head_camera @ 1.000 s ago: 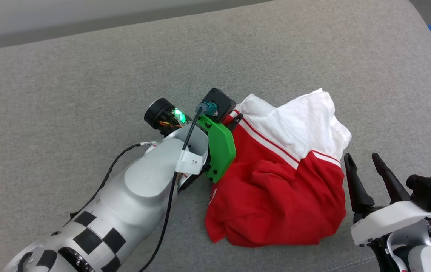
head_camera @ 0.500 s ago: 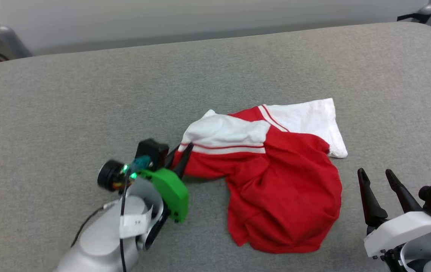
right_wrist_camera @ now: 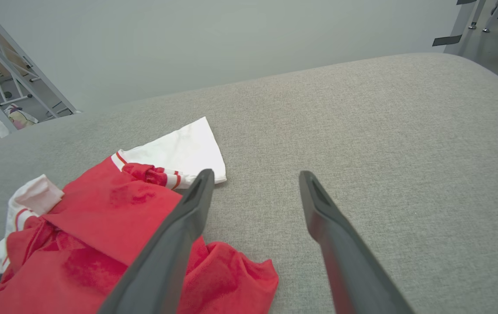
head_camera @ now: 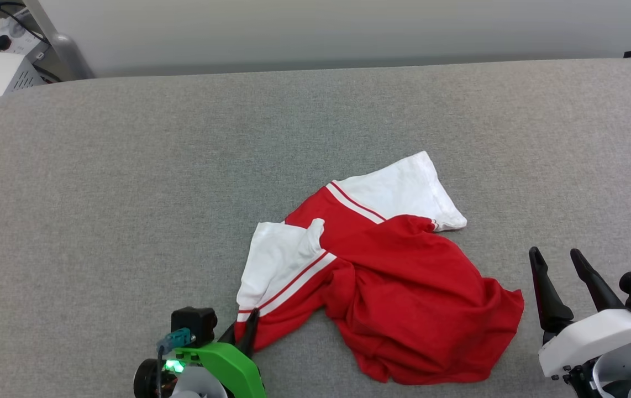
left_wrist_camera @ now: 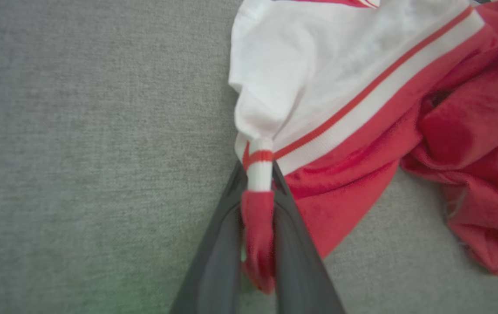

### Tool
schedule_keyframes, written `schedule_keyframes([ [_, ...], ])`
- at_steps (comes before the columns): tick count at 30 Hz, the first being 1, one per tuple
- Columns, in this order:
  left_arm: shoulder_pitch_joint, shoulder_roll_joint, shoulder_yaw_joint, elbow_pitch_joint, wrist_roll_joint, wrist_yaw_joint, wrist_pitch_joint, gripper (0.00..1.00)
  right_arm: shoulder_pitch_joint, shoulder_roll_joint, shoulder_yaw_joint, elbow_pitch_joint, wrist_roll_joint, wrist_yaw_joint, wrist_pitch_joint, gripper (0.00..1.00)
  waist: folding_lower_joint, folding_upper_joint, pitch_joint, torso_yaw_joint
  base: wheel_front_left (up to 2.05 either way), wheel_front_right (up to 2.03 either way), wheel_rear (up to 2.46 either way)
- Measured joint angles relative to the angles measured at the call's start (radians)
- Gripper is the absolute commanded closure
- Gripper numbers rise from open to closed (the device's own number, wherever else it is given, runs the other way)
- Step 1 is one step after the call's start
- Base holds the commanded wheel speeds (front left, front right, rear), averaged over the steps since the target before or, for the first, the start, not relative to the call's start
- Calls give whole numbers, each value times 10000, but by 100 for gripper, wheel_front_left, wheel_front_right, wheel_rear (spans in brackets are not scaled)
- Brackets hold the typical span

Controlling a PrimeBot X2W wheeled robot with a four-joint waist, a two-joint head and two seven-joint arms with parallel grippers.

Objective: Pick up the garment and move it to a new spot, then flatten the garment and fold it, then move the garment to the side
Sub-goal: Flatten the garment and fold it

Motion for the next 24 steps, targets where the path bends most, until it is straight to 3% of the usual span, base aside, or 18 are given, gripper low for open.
schedule_keyframes([
  [1, -6, -48, 46, -31, 0, 31, -17, 55, 3, 4, -10, -29, -19, 0, 31, 0, 0, 0, -38, 20, 0, 0, 0],
  [2, -5, -75, 56, -73, 6, 54, -33, 0, 6, 4, -17, -52, -36, 0, 42, 0, 0, 0, -73, 34, 0, 0, 0],
  [11, 9, 10, 775, -1331, 1035, 700, -307, 0, 81, 2, -79, -531, -282, 0, 198, 0, 0, 0, -564, 102, 0, 0, 0],
  [16, 12, 288, 949, -1806, 1062, 859, -56, 0, 245, 4, -130, -660, -280, 0, 288, 0, 0, 0, -779, 115, 0, 0, 0],
  [20, -244, 723, 775, -1881, 863, 717, 1499, 0, 251, 4, -132, -736, -278, 0, 297, 0, 0, 0, -779, 87, 0, 0, 0],
  [24, -1056, 1131, 570, -1898, 504, 255, 3208, 0, 250, 8, -61, -752, -261, 0, 303, 0, 0, 0, -624, 23, 0, 0, 0],
])
